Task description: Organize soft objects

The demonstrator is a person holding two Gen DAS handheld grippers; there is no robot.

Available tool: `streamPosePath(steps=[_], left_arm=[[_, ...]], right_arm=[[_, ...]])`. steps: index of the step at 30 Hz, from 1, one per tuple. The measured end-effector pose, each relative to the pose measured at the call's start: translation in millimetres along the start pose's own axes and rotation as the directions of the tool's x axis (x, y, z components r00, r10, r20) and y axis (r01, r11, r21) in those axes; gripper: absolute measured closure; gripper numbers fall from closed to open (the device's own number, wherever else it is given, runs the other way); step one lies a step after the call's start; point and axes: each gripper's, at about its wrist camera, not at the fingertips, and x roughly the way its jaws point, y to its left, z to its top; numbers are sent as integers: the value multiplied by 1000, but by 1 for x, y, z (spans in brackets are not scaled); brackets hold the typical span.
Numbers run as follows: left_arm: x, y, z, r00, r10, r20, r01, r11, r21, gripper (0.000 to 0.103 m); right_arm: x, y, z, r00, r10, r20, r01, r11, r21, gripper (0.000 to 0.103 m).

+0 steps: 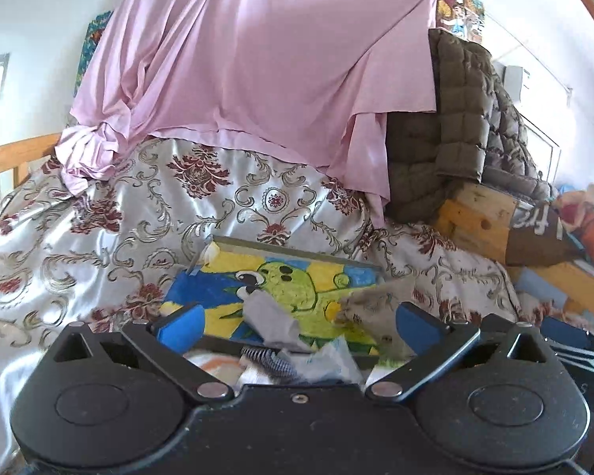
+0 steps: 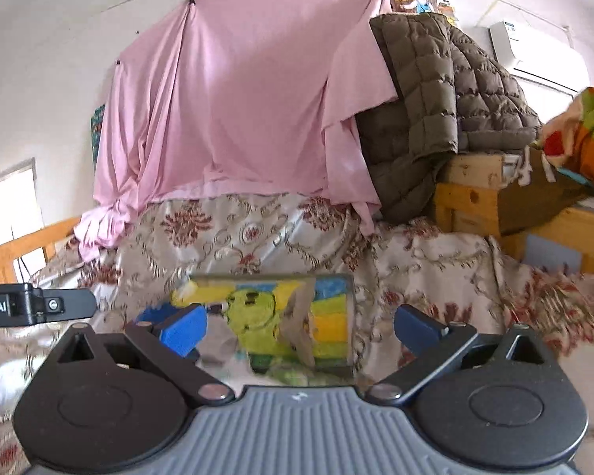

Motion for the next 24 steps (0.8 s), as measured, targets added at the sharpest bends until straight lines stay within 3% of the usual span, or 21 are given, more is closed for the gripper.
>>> streamPosePath(steps=[7, 15, 24], left_arm=[[-32, 9, -37, 999, -7, -35, 8, 999, 42, 1], [-38, 32, -62, 989, -3, -147, 1, 1000, -19, 1], [-41, 53, -80, 982, 19, -187, -27, 999, -40, 1]], right_arm=[[-27, 10, -24, 998, -45, -53, 43, 998, -43, 0], [-46, 22, -44, 990, -75, -121, 68, 996, -64, 0], [-53, 29, -62, 976, -72, -207, 59, 996, -67, 0]])
